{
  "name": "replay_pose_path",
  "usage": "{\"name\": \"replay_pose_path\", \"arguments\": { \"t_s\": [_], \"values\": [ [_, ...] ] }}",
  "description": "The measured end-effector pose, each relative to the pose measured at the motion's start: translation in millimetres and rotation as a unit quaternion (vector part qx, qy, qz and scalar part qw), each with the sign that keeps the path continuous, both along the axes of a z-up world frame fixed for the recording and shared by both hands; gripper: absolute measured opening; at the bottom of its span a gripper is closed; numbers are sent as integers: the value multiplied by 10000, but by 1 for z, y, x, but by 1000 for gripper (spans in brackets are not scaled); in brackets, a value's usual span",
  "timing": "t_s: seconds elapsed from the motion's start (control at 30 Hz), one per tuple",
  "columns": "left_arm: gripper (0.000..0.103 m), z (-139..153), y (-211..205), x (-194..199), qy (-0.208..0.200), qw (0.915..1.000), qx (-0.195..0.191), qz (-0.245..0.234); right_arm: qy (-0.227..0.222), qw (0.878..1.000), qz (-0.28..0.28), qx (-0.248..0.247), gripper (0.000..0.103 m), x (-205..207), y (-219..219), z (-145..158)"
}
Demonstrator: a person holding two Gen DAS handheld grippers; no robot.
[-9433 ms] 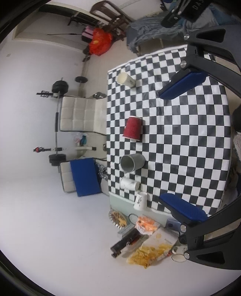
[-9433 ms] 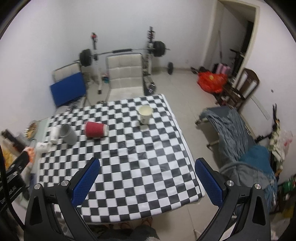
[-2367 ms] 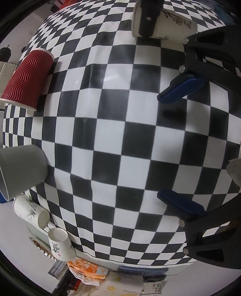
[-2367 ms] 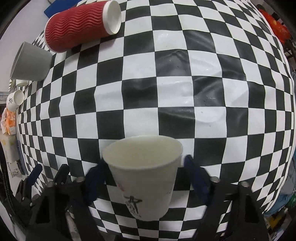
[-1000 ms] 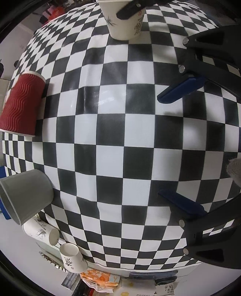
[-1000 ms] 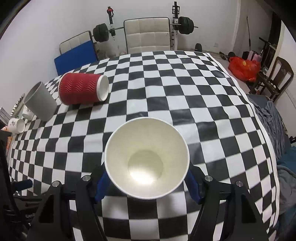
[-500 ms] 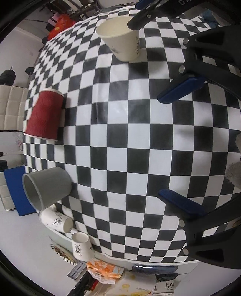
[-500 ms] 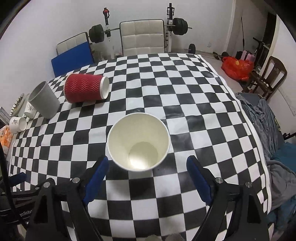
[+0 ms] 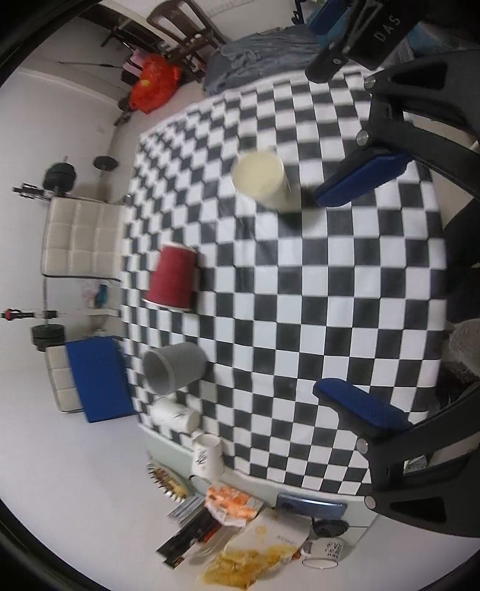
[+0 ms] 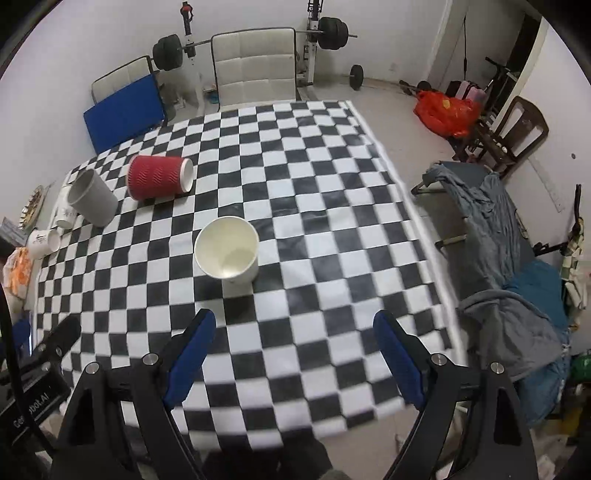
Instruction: Flip cup upright
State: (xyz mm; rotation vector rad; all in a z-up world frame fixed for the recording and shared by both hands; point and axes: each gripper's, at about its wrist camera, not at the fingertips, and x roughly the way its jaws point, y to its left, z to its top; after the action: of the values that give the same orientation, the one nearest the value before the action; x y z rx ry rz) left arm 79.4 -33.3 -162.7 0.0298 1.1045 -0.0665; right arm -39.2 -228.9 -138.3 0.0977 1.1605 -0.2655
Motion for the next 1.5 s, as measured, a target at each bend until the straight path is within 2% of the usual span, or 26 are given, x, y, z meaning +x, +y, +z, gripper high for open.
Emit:
{"name": "replay_pose_path", "arguments": {
  "t_s": [0.23, 0.4, 0.57, 0.7, 1.0, 1.5],
  "values": [
    [95, 72, -15, -38, -542, 9985, -71, -90, -473, 9987, 152, -132, 89, -45, -9, 90],
    [95, 106, -17, -58, -734, 9972, -137, -39, -843, 9962, 176, -145, 89, -74, -15, 140],
    [95, 127, -17, -74, -890, 9959, -150, 7, -1041, 9941, 277, -127, 89, -94, -17, 174],
    [95, 135, -18, -80, -946, 9954, -162, 68, -1123, 9928, 373, -162, 89, -105, -16, 189],
    [95, 143, -18, -90, -1072, 9941, -74, 117, -1136, 9925, 428, -169, 89, -116, -18, 203],
    [95, 151, -20, -92, -1142, 9933, 40, 149, -1156, 9923, 428, -147, 89, -120, -18, 207]
  ]
}}
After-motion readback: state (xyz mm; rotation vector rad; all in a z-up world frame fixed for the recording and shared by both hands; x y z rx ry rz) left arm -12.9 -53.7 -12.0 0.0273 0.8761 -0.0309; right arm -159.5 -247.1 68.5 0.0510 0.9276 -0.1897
